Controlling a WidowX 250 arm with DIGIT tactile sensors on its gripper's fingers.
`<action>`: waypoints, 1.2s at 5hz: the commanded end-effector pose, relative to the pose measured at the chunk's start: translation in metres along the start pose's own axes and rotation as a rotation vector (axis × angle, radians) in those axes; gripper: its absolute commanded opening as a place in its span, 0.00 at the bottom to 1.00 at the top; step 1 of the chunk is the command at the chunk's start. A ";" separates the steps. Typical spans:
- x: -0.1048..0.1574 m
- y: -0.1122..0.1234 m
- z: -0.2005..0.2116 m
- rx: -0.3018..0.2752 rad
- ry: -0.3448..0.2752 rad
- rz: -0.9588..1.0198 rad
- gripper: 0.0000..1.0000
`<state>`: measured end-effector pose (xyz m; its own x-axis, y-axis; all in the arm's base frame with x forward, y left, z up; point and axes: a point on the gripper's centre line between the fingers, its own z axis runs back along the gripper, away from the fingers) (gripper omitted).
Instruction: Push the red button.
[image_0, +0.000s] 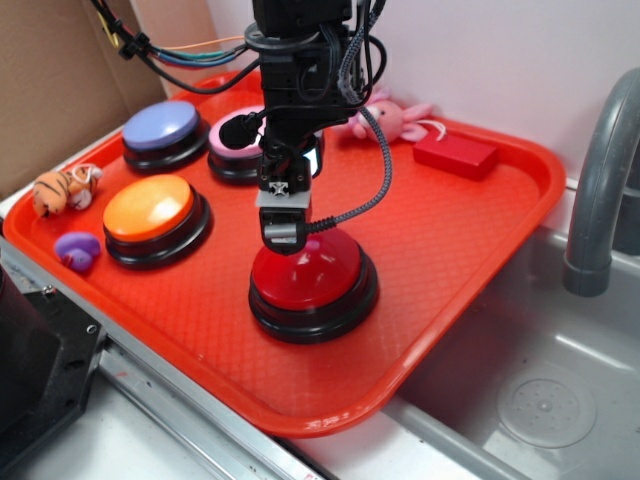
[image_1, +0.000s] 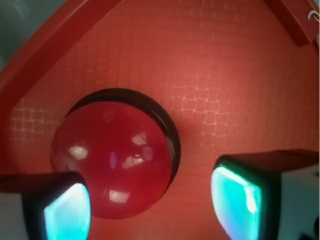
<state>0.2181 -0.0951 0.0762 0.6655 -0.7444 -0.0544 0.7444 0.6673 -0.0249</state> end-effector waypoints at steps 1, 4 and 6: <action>-0.027 -0.011 0.063 0.013 -0.132 0.153 1.00; -0.024 -0.022 0.137 0.035 -0.120 0.138 1.00; -0.025 -0.026 0.142 0.028 -0.110 0.143 1.00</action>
<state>0.1892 -0.0864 0.2042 0.7650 -0.6439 -0.0088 0.6438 0.7651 -0.0137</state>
